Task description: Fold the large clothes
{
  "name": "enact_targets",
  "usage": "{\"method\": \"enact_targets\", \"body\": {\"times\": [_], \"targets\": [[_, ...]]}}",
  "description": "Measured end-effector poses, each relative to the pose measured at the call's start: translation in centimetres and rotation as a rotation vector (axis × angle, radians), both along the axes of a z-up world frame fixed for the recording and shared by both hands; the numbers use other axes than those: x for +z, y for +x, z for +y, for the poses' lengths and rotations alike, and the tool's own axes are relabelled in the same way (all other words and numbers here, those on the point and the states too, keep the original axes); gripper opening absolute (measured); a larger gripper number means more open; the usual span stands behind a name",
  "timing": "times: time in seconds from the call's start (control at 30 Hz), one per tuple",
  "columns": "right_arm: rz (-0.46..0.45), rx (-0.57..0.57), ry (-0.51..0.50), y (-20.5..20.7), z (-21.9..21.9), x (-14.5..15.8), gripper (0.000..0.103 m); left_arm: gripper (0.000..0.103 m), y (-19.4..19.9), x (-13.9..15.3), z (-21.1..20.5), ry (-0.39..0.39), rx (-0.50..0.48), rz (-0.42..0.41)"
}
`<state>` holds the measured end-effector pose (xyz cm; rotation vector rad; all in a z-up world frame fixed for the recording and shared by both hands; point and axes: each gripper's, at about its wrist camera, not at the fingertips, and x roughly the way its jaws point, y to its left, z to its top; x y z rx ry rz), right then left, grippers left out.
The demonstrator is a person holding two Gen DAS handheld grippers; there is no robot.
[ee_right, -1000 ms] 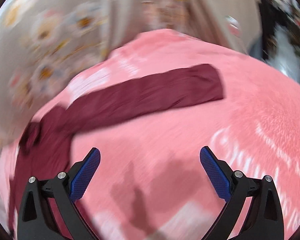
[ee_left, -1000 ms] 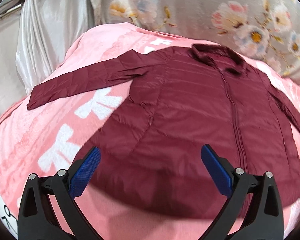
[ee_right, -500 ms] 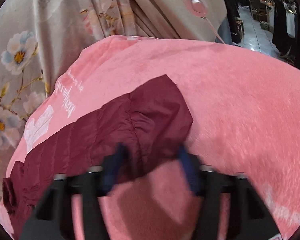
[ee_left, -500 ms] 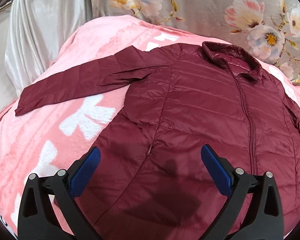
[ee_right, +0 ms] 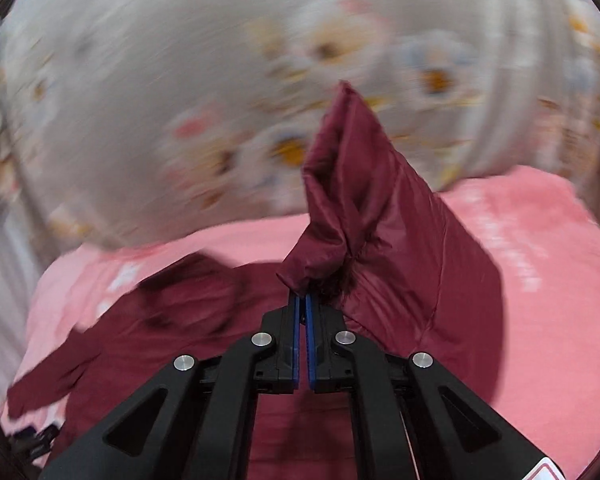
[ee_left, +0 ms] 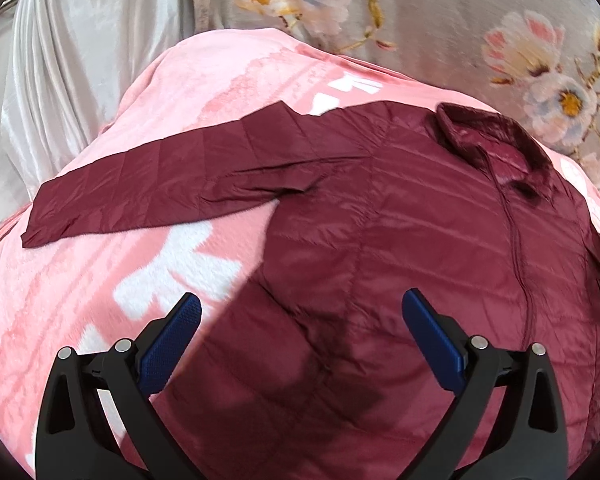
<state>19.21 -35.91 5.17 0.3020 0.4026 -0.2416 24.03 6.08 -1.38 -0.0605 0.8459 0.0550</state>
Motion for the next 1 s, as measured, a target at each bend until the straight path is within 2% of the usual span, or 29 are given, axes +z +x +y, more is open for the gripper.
{"method": "enact_targets", "body": {"times": [0.1,0.23,0.37,0.43,0.53,0.6,0.67,0.73,0.83,0.9,1.0], "targets": [[0.07,0.192,0.007,4.5,7.8,-2.2,0.003,0.098,0.7,-0.1,1.2,-0.009,0.013,0.002],[0.17,0.347,-0.015,7.8,15.5,-6.1,0.003,0.098,1.5,-0.7,2.5,-0.016,0.026,0.012],[0.265,0.444,-0.048,9.6,21.2,-9.4,0.004,0.098,2.3,-1.7,3.6,-0.047,0.023,0.035],[0.302,0.467,-0.089,10.2,23.2,-10.5,0.009,0.098,2.7,-2.1,4.0,-0.075,0.016,0.047],[0.35,0.54,-0.096,10.4,25.4,-11.2,0.02,0.098,3.0,-2.5,4.2,-0.112,0.0,0.061],[0.321,0.569,-0.092,9.5,26.0,-10.4,0.04,0.098,3.2,-2.4,4.4,-0.163,-0.022,0.07],[0.254,0.583,-0.081,7.5,25.7,-8.8,0.056,0.098,3.4,-2.0,4.4,-0.215,-0.042,0.07],[0.184,0.565,-0.063,5.6,24.9,-7.3,0.059,0.098,3.7,-1.2,4.0,-0.283,-0.077,0.067],[0.144,0.481,0.004,4.2,21.4,-5.5,0.059,0.098,4.7,-0.1,2.6,-0.384,-0.139,0.088],[0.133,0.389,0.062,2.9,17.8,-5.1,0.059,0.098,5.8,0.3,1.0,-0.465,-0.184,0.12],[0.15,0.208,0.102,1.4,11.9,-5.3,0.059,0.098,7.8,-0.4,-2.2,-0.49,-0.229,0.182]]}}
